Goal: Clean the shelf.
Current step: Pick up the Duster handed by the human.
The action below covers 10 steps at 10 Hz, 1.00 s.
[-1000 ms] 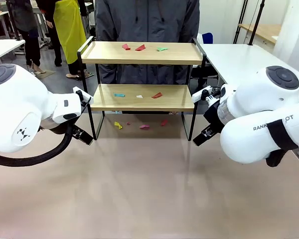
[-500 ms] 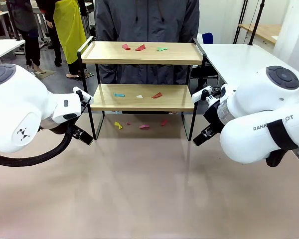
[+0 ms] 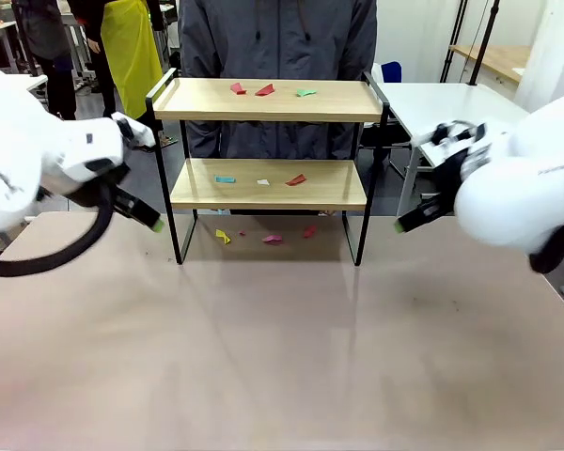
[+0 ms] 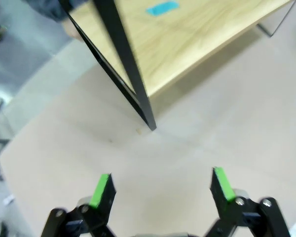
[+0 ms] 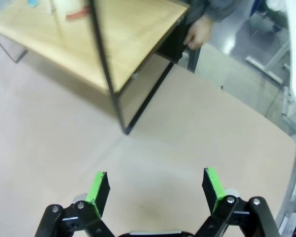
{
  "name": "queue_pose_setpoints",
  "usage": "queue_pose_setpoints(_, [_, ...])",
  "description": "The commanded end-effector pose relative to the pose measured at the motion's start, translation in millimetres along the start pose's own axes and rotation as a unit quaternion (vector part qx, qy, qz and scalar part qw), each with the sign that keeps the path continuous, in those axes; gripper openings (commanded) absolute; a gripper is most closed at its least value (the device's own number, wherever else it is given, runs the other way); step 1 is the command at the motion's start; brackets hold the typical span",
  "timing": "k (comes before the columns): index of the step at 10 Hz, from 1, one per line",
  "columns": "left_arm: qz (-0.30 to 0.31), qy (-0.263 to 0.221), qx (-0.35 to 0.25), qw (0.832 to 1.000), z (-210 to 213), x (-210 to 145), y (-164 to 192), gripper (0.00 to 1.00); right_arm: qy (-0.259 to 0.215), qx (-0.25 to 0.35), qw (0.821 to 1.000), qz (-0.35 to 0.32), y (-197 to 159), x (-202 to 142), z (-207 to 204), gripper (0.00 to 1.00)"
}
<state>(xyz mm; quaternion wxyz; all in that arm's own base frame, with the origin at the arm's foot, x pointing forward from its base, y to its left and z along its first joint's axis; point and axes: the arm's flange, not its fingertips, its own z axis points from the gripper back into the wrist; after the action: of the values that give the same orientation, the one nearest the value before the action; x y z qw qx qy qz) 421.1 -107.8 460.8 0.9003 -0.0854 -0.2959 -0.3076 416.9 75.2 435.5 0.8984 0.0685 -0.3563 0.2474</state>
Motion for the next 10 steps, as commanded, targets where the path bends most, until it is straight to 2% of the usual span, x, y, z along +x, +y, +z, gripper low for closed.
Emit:
queue_pose_setpoints(1, [-0.021, 0.000, -0.073, 0.997, 20.1, -9.7, 53.7, 1.00, -0.065, 0.029, 0.997, -0.002, -41.9, -57.5, 19.2, 1.00])
queue_pose_setpoints(3, [-0.087, -0.022, -0.126, 0.988, 29.4, -26.6, 89.7, 1.00, -0.153, 0.029, 0.986, 0.060, -60.5, -90.2, 26.6, 1.00])
queue_pose_setpoints(4, [-0.106, -0.025, -0.116, 0.987, 26.7, -35.9, 101.5, 1.00, -0.130, 0.038, 0.989, 0.063, -60.6, -96.5, 19.8, 1.00])
queue_pose_setpoints(5, [-0.048, -0.019, -0.091, 0.995, 41.2, -22.9, 69.9, 1.00, -0.086, 0.009, 0.996, 0.012, -79.3, -22.6, 34.2, 1.00])
queue_pose_setpoints(9, [-0.063, -0.016, -0.098, 0.993, 39.6, -27.5, 75.3, 1.00, -0.096, 0.020, 0.995, 0.030, -85.4, -29.6, 28.3, 1.00])
queue_pose_setpoints(10, [-0.094, -0.036, -0.125, 0.987, 53.8, -15.4, 85.0, 1.00, -0.114, 0.046, 0.992, 0.039, -102.4, 0.2, 40.7, 1.00])
